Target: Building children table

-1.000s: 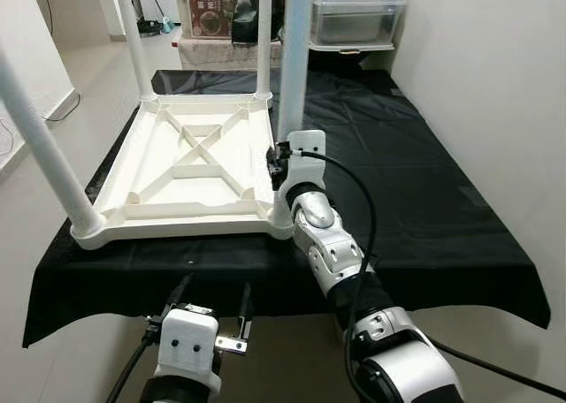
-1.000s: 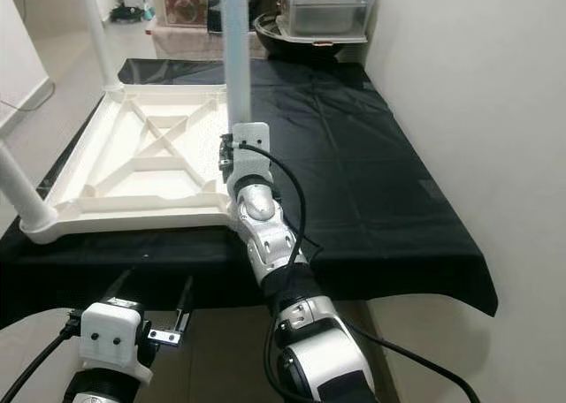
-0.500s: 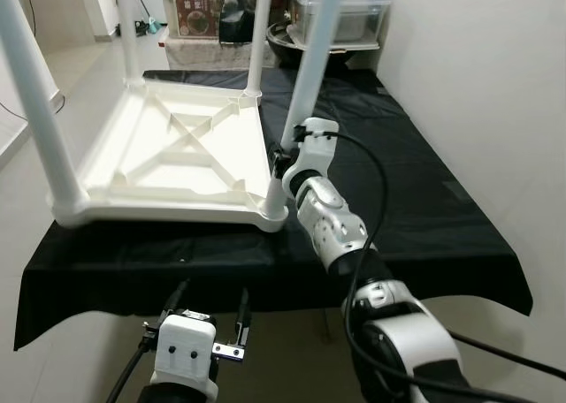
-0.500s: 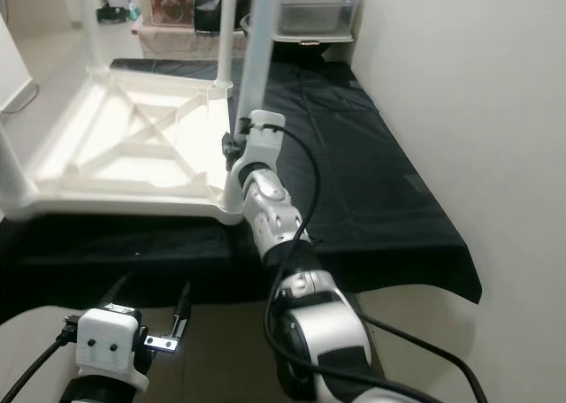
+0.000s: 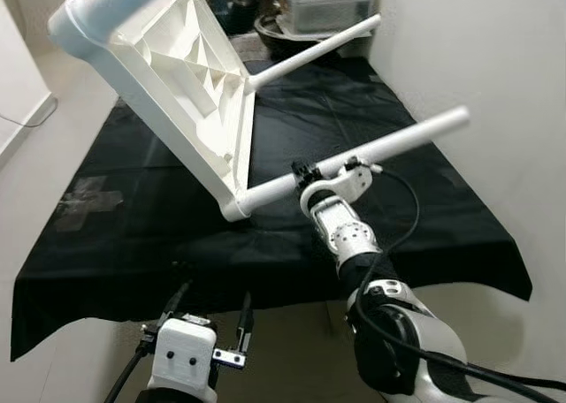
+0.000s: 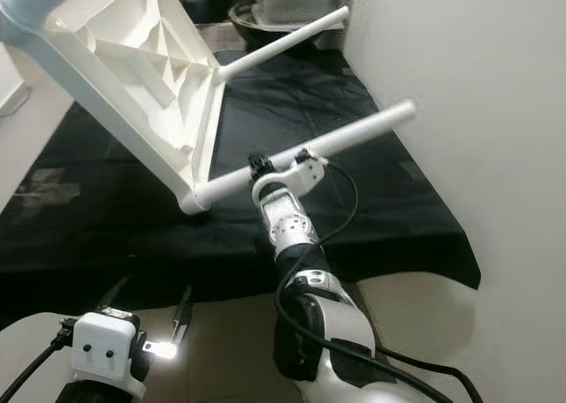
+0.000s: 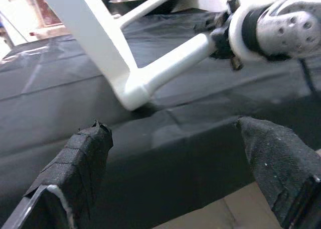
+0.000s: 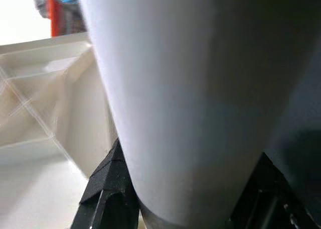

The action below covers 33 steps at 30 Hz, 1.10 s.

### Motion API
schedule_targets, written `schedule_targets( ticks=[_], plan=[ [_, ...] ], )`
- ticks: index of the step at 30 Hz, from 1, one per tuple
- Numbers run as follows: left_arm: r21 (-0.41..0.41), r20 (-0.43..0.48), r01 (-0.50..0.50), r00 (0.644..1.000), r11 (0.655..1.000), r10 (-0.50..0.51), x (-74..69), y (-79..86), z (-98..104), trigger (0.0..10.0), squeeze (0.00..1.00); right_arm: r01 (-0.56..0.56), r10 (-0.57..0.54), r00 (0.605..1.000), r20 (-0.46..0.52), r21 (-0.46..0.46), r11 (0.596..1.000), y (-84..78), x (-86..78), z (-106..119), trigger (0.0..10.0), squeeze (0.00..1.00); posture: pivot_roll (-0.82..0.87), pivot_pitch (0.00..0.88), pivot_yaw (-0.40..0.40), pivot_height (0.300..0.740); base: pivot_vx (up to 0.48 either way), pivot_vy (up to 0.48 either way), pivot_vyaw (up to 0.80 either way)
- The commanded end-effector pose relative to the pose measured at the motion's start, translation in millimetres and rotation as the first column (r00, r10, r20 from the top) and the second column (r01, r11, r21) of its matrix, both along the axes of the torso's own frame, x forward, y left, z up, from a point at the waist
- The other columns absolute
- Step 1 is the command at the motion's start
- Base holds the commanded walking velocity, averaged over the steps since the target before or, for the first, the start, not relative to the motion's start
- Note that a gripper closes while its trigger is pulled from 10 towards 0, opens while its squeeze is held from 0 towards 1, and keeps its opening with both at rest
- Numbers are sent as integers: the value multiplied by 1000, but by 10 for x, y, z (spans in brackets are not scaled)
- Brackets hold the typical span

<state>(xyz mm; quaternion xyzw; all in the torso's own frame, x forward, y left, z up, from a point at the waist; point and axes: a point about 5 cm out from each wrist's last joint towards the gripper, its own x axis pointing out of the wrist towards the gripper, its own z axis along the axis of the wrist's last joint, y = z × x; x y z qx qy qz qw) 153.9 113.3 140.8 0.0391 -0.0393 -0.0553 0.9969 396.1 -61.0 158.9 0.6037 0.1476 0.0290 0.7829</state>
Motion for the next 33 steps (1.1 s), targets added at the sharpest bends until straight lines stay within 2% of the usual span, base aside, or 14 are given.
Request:
schedule_targets(
  ticks=[1,4,5,10,15,16,17,22,23,25,26,32,33],
  plan=[
    [14,-11,7,1000,1000,-7,-30,3,10,10000,0,-66,75,992,-103,88,994,246,-98,-150,0,0,120,129,25,740,0,0,0],
    [15,-11,8,1000,1000,-8,-35,7,15,10000,0,-55,67,990,-123,103,993,255,-108,-174,0,0,128,132,28,740,0,0,0],
    [18,-14,7,1000,1000,-7,-42,11,19,10000,0,-29,50,986,-157,132,991,275,-125,-215,10000,0,128,132,28,740,0,0,0],
    [20,-17,6,1000,1000,-6,-45,10,19,10000,0,-3,33,983,-180,168,986,287,-123,-214,10000,0,133,135,26,740,0,0,0],
    [19,-20,7,1000,1000,-7,-44,4,15,10000,0,72,-39,974,-222,143,987,209,-102,-221,10000,0,133,135,26,740,0,0,0],
    [19,-20,7,1000,1000,-6,-41,0,14,10000,0,89,-51,973,-225,162,983,201,-92,-202,10000,788,126,136,22,740,0,0,0],
    [19,-20,6,1000,1000,-6,-37,-1,14,10000,0,96,-55,976,-210,190,977,210,-81,-170,10000,1000,126,136,21,740,0,0,0],
    [19,-18,5,1000,1000,-5,-12,-5,11,10000,0,90,-43,975,-219,207,974,225,-90,-190,10000,1000,121,129,17,740,0,0,0],
    [19,-17,4,1000,1000,-3,-7,-5,11,10000,0,84,-35,973,-227,212,974,224,-96,-205,10000,949,121,129,17,740,0,0,0],
    [21,-16,2,1000,1000,-1,-2,-4,10,10000,0,77,-27,974,-225,216,973,222,-97,-209,10000,949,118,127,14,740,0,0,0],
    [21,-15,0,1000,1000,1,7,-4,7,10000,0,57,-5,975,-222,229,972,220,-101,-214,10000,0,113,121,7,740,0,0,0],
    [20,-9,-6,1000,1000,6,24,1,7,10000,0,-7,55,978,-200,233,972,193,-118,-226,10000,0,109,121,6,740,0,0,0],
    [19,-6,-9,1000,1000,9,36,4,5,10000,0,-24,69,980,-188,231,973,141,-128,-236,10000,0,90,116,2,740,0,0,0]
  ],
)
